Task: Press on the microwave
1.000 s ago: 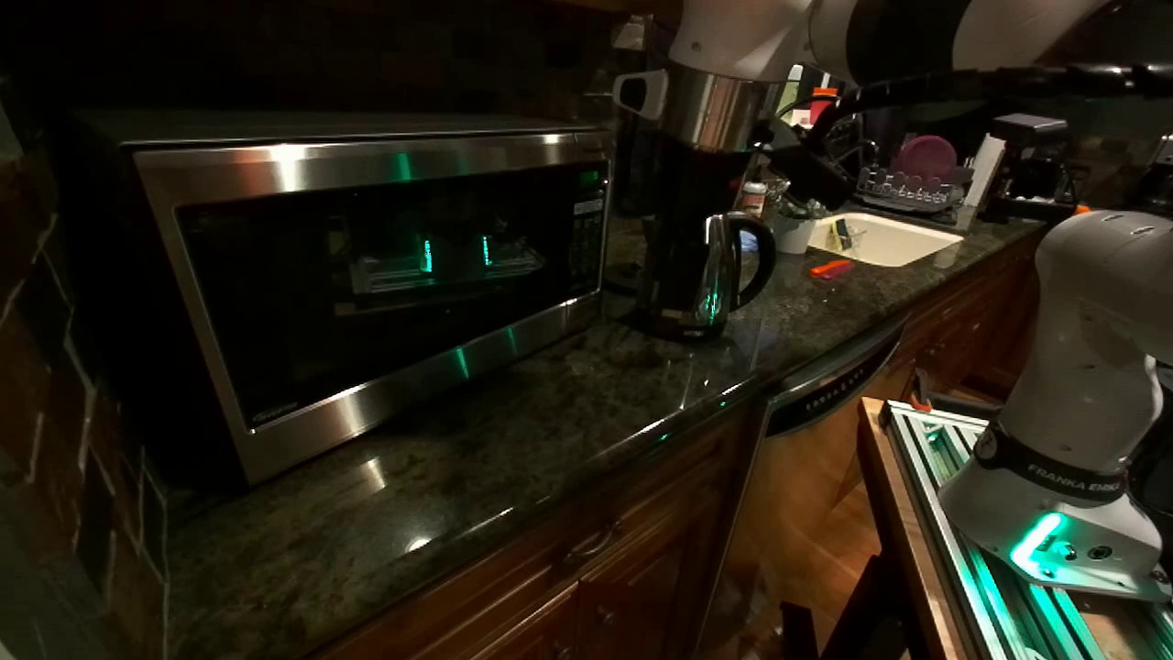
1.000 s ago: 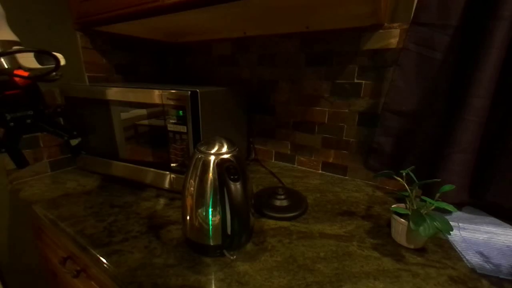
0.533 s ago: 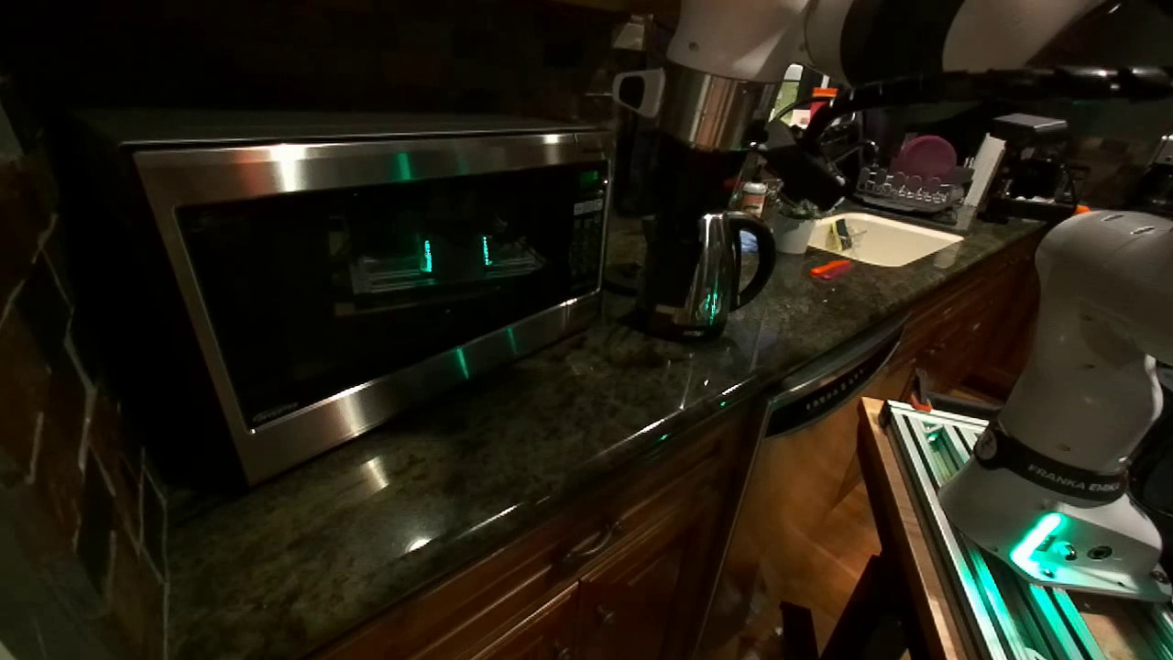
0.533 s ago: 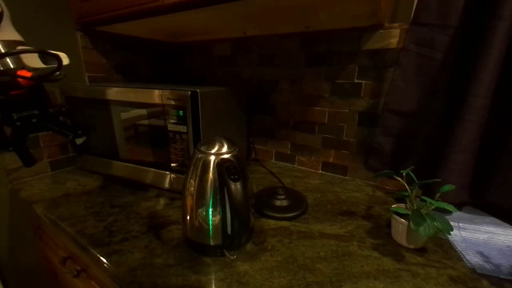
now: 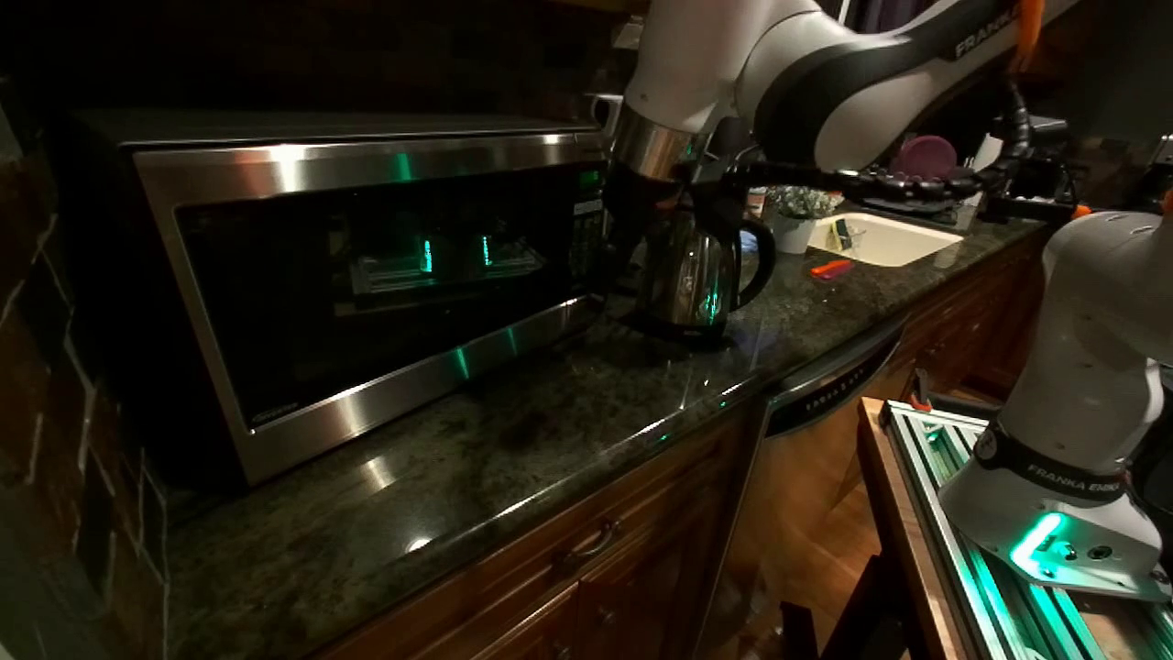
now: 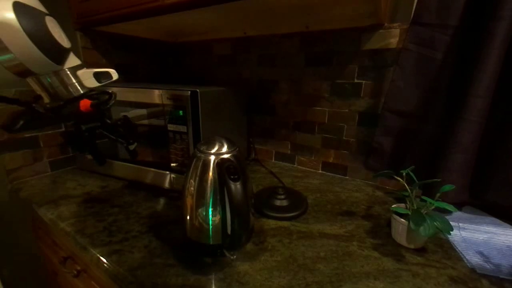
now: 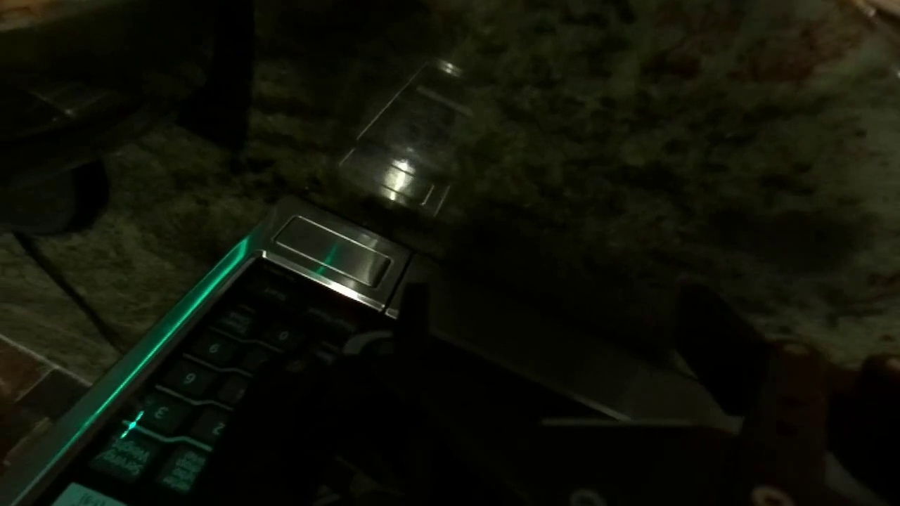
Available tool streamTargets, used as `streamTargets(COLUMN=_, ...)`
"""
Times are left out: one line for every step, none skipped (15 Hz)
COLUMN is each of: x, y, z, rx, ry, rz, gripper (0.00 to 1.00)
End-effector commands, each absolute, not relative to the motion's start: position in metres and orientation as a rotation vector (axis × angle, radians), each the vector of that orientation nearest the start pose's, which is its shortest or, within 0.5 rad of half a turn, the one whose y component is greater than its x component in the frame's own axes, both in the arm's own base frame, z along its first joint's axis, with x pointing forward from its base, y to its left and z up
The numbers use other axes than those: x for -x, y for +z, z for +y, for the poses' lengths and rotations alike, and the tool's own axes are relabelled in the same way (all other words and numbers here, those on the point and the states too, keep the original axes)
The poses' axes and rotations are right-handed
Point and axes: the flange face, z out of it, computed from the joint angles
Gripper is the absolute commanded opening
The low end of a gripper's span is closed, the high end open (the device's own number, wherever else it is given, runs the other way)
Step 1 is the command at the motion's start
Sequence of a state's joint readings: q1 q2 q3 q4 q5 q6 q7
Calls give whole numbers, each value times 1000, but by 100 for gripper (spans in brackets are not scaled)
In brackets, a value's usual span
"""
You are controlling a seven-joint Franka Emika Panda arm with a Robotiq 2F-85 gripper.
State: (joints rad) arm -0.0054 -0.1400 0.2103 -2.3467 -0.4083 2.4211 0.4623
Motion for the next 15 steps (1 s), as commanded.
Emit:
streamTargets(x=-512, y=382, z=89, rx=3401, ry=-566, rz=22, gripper=56)
streamTargets(x=-514, y=374, z=85, rx=3419, ry=-570, rz=42, gripper=49)
streamTargets(x=-516, y=368, z=82, rx=3436, ry=-577, rz=69, gripper=40)
streamTargets(x=-518, y=362, z=79, rx=3451, ry=-590, rz=88, gripper=34)
streamTargets(x=-520, y=357, z=76, rx=3463, ry=-596, rz=109, gripper=27)
streamTargets(x=-522, y=353, z=73, rx=3471, ry=-604, rz=134, gripper=18)
streamTargets(x=-524, y=349, z=71, rx=3470, ry=-609, rz=153, gripper=11)
streamTargets(x=-525, y=346, z=69, rx=3473, ry=-620, rz=172, gripper=5)
streamTargets(x=-527, y=345, z=67, rx=3471, ry=-628, rz=189, gripper=0)
streamTargets(x=-528, y=343, z=66, rx=3469, ry=-639, rz=207, gripper=0)
streamTargets(x=-529, y=342, z=65, rx=3469, ry=-650, rz=219, gripper=0)
streamTargets(x=-530, y=342, z=64, rx=3471, ry=-670, rz=230, gripper=0)
streamTargets(x=-530, y=342, z=64, rx=3475, ry=-681, rz=234, gripper=0)
streamTargets(x=-531, y=340, z=62, rx=3482, ry=-695, rz=241, gripper=0)
streamTargets(x=-532, y=339, z=61, rx=3486, ry=-712, rz=245, gripper=0)
